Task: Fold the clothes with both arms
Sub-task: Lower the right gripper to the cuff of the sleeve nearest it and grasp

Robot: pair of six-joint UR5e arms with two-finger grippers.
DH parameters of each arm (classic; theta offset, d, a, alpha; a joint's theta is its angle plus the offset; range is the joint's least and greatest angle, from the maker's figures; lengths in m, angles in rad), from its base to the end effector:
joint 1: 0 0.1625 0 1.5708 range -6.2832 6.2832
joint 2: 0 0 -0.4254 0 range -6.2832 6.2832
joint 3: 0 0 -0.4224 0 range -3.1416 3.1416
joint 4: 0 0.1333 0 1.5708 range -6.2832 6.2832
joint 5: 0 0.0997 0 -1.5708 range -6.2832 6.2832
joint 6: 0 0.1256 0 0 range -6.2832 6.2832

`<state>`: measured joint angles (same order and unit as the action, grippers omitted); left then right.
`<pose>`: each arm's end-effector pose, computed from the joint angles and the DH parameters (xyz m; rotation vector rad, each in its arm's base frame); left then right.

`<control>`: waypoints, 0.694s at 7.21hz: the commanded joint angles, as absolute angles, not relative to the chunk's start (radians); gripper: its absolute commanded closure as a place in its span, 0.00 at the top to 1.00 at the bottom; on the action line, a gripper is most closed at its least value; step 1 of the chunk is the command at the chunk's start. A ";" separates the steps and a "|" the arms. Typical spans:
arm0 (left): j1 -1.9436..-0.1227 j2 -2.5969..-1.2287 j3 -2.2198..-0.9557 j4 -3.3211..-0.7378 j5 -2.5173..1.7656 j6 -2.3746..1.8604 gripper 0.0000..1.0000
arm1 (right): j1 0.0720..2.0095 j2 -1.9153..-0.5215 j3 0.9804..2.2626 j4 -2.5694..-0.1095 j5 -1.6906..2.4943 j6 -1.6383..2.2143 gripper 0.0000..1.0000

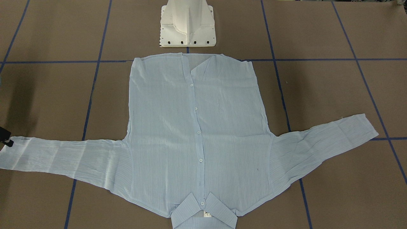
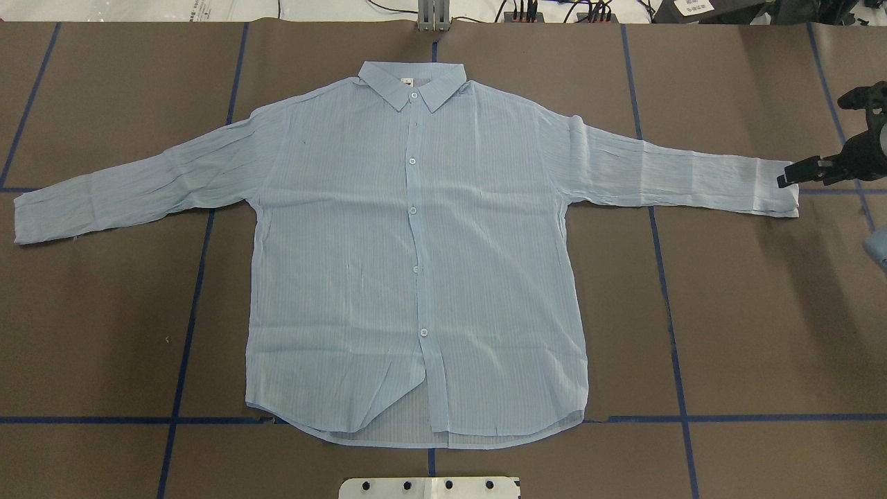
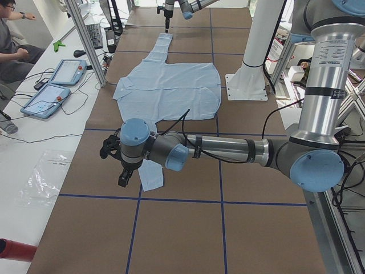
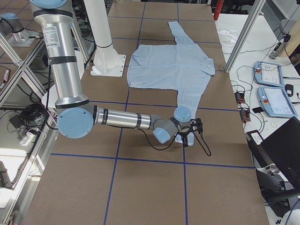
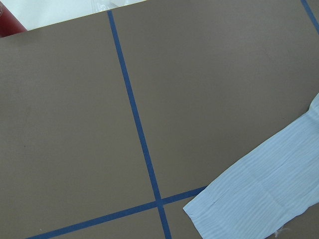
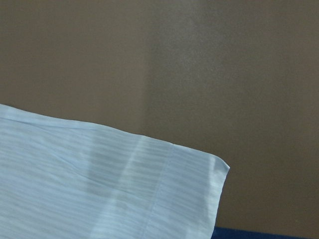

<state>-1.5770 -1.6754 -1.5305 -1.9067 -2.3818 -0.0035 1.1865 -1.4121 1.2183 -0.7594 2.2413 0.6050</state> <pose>-0.0459 -0.5912 0.5993 0.3789 0.7993 0.1532 -0.1812 -0.5955 0.6864 0.2144 -0.8513 -0.0006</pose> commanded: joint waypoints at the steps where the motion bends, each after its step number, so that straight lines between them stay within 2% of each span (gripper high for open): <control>1: -1.577 -1.677 -1.531 -1.907 -2.382 -0.003 1.00 | 1.184 -1.411 1.183 -0.761 2.244 0.606 0.84; 4: -1.577 -1.680 -1.526 -1.907 -2.382 -0.003 1.00 | 1.172 -1.411 1.193 -0.770 2.252 0.609 0.70; 5: -1.577 -1.680 -1.523 -1.917 -2.381 -0.003 1.00 | 1.160 -1.411 1.192 -0.770 2.253 0.609 0.68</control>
